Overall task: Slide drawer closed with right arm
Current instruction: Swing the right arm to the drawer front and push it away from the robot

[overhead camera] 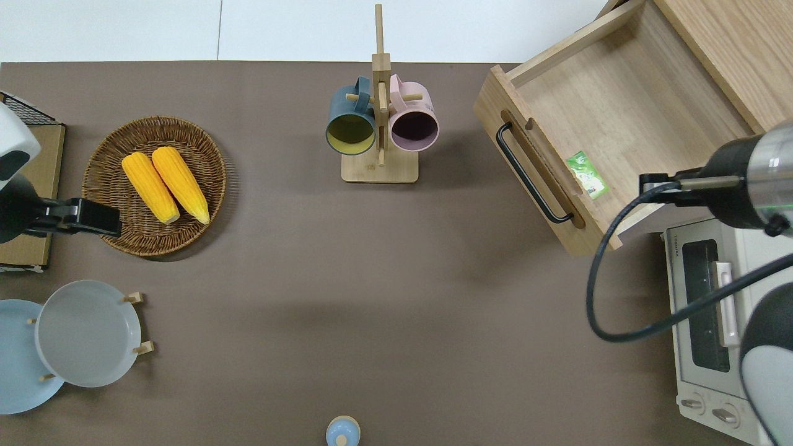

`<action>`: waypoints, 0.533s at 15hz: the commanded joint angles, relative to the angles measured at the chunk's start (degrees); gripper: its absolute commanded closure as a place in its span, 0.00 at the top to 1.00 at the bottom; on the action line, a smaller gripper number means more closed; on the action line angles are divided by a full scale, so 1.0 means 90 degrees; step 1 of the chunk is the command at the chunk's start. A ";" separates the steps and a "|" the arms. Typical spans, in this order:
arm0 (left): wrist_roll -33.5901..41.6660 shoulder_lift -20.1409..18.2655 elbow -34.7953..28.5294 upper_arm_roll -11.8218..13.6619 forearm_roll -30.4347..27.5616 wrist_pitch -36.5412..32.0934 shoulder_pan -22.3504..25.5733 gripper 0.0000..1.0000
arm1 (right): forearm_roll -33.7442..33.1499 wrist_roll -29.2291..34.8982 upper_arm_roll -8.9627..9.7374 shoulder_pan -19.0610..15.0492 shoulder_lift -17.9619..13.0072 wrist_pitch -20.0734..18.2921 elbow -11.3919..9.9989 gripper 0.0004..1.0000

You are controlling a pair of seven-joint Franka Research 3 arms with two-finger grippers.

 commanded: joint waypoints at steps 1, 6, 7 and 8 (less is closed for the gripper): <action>0.0062 0.0072 0.0165 -0.0041 0.0109 -0.0125 0.0024 0.99 | -0.0108 0.1134 0.0186 0.0406 0.0004 0.0048 0.0007 0.00; 0.0062 0.0072 0.0165 -0.0041 0.0109 -0.0125 0.0024 0.99 | -0.0118 0.2726 0.0166 0.1187 0.0219 0.0077 -0.0032 0.00; 0.0062 0.0072 0.0165 -0.0041 0.0109 -0.0125 0.0024 0.99 | -0.0147 0.3116 0.0166 0.1315 0.0277 0.0077 -0.0032 0.00; 0.0062 0.0072 0.0165 -0.0041 0.0109 -0.0125 0.0024 0.99 | -0.0205 0.3468 0.0166 0.1413 0.0336 0.0077 -0.0032 0.00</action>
